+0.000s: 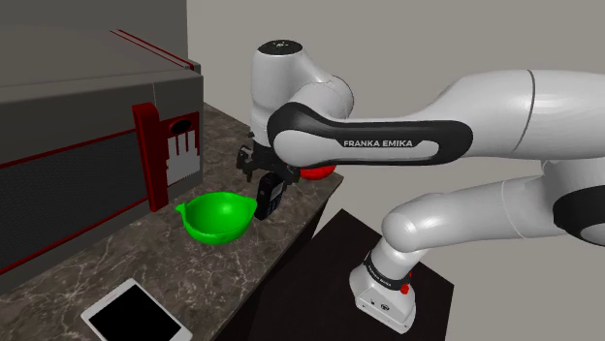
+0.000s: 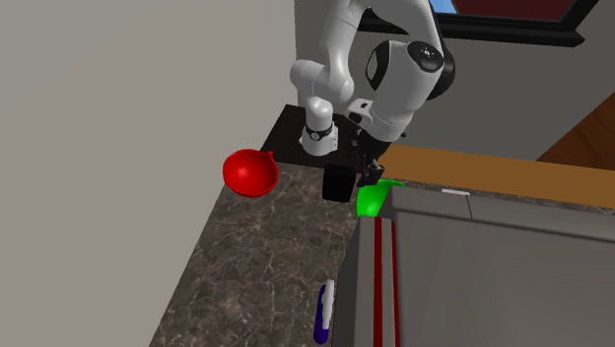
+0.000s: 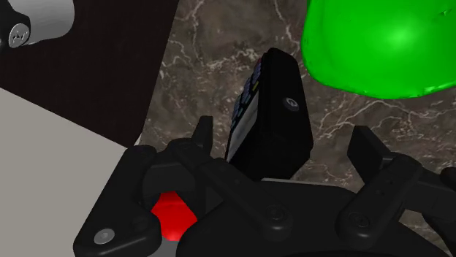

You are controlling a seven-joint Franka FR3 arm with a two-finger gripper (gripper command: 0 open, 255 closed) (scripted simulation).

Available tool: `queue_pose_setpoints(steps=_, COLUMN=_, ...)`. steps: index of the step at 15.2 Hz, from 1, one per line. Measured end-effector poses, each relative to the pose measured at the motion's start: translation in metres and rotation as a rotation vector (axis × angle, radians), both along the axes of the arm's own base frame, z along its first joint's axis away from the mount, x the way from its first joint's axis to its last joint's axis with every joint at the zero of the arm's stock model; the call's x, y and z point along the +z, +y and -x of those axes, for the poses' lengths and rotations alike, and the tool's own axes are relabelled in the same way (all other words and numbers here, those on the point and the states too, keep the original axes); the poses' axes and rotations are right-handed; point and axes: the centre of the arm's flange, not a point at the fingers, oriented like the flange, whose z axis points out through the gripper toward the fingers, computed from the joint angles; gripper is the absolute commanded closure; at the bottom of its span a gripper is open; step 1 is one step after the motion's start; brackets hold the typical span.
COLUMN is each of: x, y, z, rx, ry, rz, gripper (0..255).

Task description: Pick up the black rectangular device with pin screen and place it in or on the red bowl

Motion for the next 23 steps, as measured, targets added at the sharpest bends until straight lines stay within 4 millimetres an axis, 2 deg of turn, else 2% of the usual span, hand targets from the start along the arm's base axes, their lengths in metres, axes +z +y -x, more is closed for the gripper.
queue_pose_setpoints(steps=4, x=-0.021, y=-0.003, z=-0.003, rx=-0.003, ry=0.0, rz=0.0, gripper=0)
queue_pose_setpoints(steps=10, x=-0.024, y=-0.004, z=-0.003, rx=-0.003, ry=-0.001, rz=0.0, gripper=0)
queue_pose_setpoints(steps=11, x=-0.024, y=-0.004, z=-0.003, rx=-0.003, ry=-0.001, rz=0.0, gripper=255)
queue_pose_setpoints(steps=21, x=-0.024, y=-0.003, z=-0.003, rx=-0.002, ry=-0.002, rz=0.0, gripper=255)
queue_pose_setpoints(steps=23, x=-0.018, y=-0.003, z=-0.003, rx=-0.003, ry=-0.001, rz=0.0, gripper=255)
